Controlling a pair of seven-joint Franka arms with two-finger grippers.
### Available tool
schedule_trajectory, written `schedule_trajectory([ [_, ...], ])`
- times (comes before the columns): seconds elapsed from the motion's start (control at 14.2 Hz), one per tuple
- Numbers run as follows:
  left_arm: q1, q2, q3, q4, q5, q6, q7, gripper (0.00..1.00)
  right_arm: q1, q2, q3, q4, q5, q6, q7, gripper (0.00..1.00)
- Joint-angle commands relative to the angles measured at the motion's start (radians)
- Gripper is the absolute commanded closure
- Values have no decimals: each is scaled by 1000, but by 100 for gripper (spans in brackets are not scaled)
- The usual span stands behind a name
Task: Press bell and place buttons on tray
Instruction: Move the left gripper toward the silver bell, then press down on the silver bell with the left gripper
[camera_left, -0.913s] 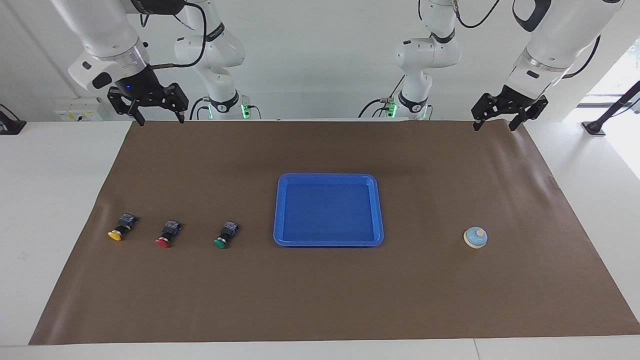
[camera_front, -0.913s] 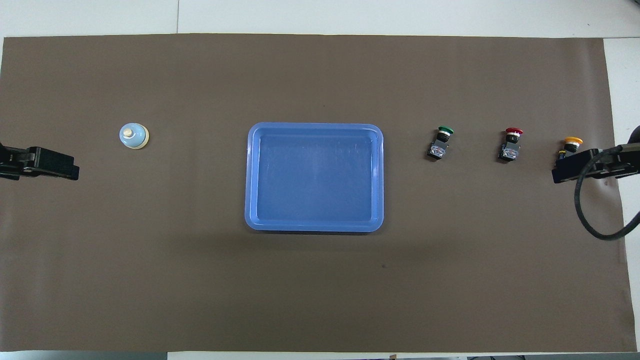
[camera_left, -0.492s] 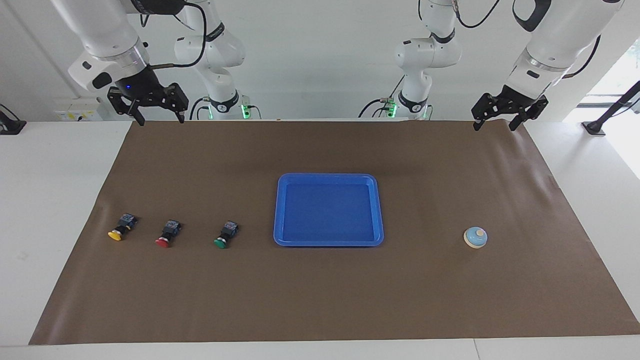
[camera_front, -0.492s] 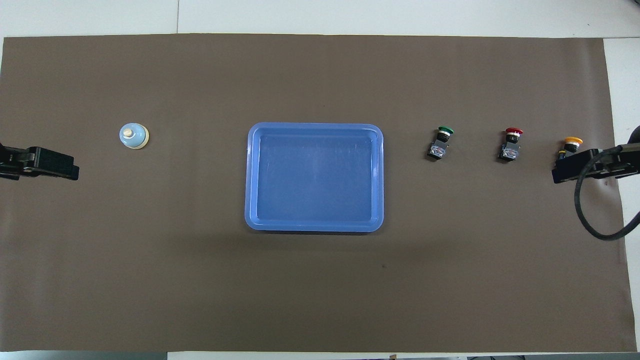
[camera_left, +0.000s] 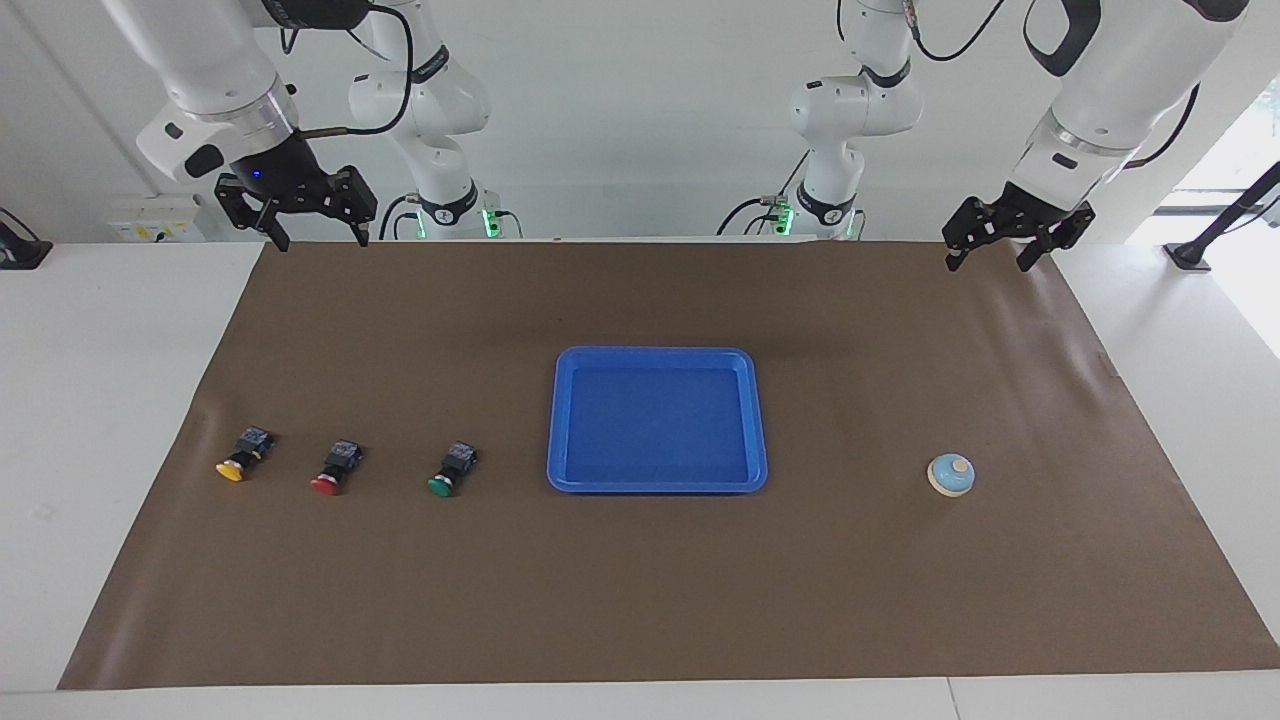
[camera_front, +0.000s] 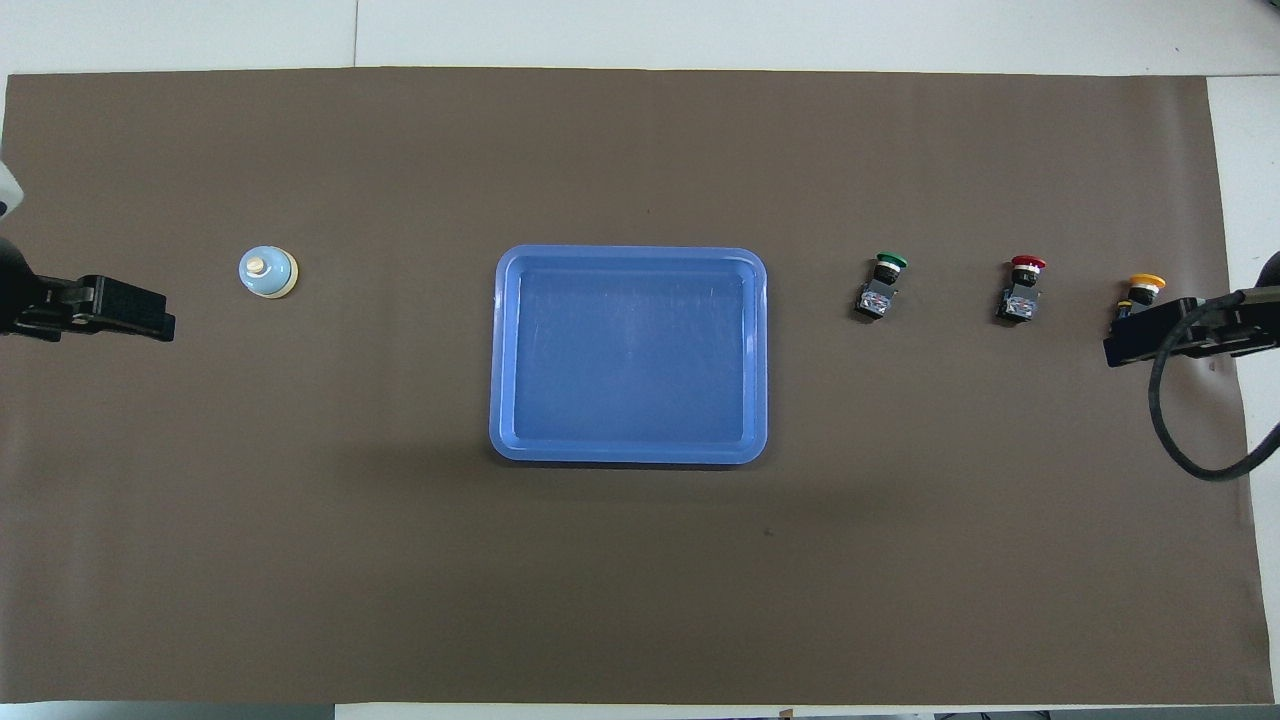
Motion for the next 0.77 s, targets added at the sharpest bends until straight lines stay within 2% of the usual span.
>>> schedule_trajectory([
  [0.0, -11, 96, 8, 5, 1, 88, 0, 100, -18, -22, 9, -21, 9, -7, -19, 0],
  [0.21, 0, 154, 11, -17, 1, 206, 0, 100, -18, -22, 9, -21, 9, -7, -19, 0],
  [0.35, 18, 160, 11, -52, 1, 276, 2, 100, -18, -22, 9, -23, 9, -7, -19, 0],
  [0.7, 26, 238, 13, -57, 3, 365, -3, 100, -18, -22, 9, -21, 9, -7, -19, 0],
])
